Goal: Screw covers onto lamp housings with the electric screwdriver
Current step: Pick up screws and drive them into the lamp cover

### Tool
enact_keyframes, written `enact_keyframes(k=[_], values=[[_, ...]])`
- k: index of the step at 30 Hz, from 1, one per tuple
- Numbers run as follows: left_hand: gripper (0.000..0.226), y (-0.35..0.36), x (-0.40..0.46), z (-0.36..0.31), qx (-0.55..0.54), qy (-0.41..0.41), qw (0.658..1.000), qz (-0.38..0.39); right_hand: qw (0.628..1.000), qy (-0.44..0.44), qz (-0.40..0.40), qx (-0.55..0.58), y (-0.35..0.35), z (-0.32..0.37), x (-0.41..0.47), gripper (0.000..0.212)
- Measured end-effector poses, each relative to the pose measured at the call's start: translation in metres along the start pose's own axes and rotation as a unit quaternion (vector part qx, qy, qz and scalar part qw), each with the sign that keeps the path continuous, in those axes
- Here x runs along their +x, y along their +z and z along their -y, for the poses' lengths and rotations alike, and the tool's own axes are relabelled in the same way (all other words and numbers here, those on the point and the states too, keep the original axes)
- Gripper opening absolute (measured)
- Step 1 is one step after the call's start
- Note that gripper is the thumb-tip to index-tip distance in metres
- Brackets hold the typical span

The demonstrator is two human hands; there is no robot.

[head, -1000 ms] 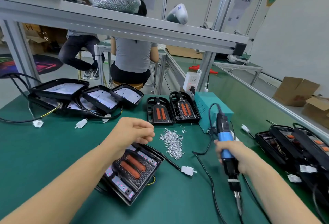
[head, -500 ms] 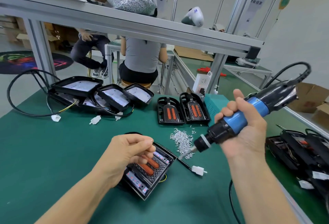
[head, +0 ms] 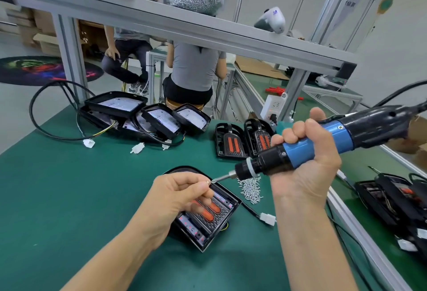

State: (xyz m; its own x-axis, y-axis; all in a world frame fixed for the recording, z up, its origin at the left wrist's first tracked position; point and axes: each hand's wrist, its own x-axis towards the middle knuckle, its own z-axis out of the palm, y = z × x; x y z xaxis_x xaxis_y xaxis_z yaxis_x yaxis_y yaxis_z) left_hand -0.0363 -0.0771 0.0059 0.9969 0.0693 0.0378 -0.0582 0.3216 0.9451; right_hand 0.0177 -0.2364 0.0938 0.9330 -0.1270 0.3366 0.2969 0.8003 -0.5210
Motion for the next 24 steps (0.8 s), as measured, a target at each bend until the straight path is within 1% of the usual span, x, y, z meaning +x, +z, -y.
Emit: enact_keyframes(k=[8, 17, 24], values=[[0.011, -0.0015, -0.0019, 0.0002, 0.015, 0.002, 1.0, 0.014, 1.0, 0.0, 0.007, -0.008, 0.0032, -0.0039, -0.0036, 0.027], [0.01, 0.0023, -0.0044, 0.0027, -0.013, -0.005, 1.0, 0.016, 1.0, -0.009, 0.012, -0.024, 0.0024, -0.0034, -0.006, 0.027], [0.011, 0.0006, -0.0011, -0.0008, 0.014, 0.002, 1.0, 0.019, 0.999, -0.007, 0.023, -0.023, 0.0019, -0.005, -0.0072, 0.026]])
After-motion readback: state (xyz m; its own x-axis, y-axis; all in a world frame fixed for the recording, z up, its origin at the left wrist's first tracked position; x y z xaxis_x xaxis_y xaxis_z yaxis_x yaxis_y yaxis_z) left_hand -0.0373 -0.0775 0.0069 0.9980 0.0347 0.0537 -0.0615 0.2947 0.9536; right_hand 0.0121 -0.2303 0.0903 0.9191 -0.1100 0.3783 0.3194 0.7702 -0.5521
